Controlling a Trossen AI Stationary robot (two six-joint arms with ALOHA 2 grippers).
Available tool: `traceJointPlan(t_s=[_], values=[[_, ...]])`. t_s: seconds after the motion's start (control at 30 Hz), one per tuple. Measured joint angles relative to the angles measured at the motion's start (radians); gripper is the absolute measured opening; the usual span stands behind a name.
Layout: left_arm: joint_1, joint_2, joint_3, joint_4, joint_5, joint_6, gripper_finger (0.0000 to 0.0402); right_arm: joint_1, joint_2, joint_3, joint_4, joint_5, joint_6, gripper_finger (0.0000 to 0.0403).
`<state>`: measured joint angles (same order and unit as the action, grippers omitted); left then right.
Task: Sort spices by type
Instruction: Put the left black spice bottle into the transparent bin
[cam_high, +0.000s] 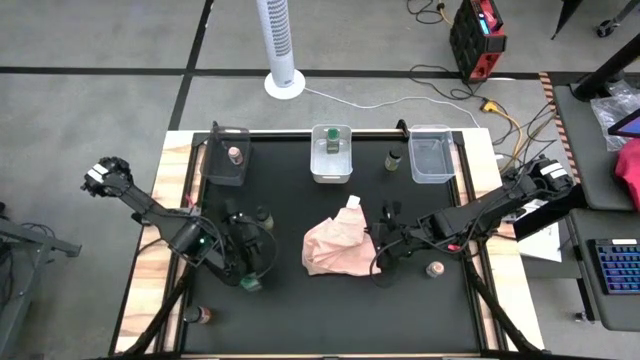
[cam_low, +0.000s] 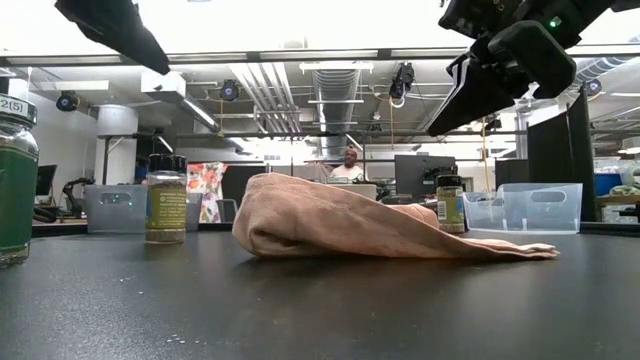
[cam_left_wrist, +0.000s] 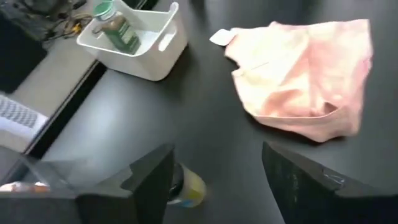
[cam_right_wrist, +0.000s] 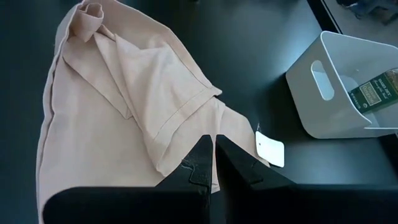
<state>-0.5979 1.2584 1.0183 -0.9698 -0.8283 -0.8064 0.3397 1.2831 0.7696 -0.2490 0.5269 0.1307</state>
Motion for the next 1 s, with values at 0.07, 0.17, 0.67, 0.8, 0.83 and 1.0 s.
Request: traceJointPlan(t_s=[0.07,0.17,0.67,0.8,0.83,1.0], values=[[0.020,-0.002,0.000,-0.028,0.001,0.000,0.0234,0.000,0.000,0.000,0.000,0.000,-0.001,0.0013],[0.051,-0.019,-0.007,-0.062,0.004,0.005,0.0240,0.000,0.000,0.000,0.000,0.000,-0.010,0.0013],[0.117,-0.289,-0.150,0.142,0.121,0.146,0.0242,0.000,0.000,0.000,0.000,-0.001,-0.011,0.0013],[0.117,-0.300,-0.156,0.149,0.121,0.131,0.0242,0.000,0.000,0.000,0.000,-0.001,0.007,0.0013],[0.117,-0.298,-0.157,0.150,0.121,0.129,0.0243,0.000,0.000,0.000,0.000,-0.002,0.008,0.0013],[0.117,-0.290,-0.158,0.148,0.138,0.130,0.0254,0.000,0.000,-0.001,0.000,-0.002,0.007,0.0013]])
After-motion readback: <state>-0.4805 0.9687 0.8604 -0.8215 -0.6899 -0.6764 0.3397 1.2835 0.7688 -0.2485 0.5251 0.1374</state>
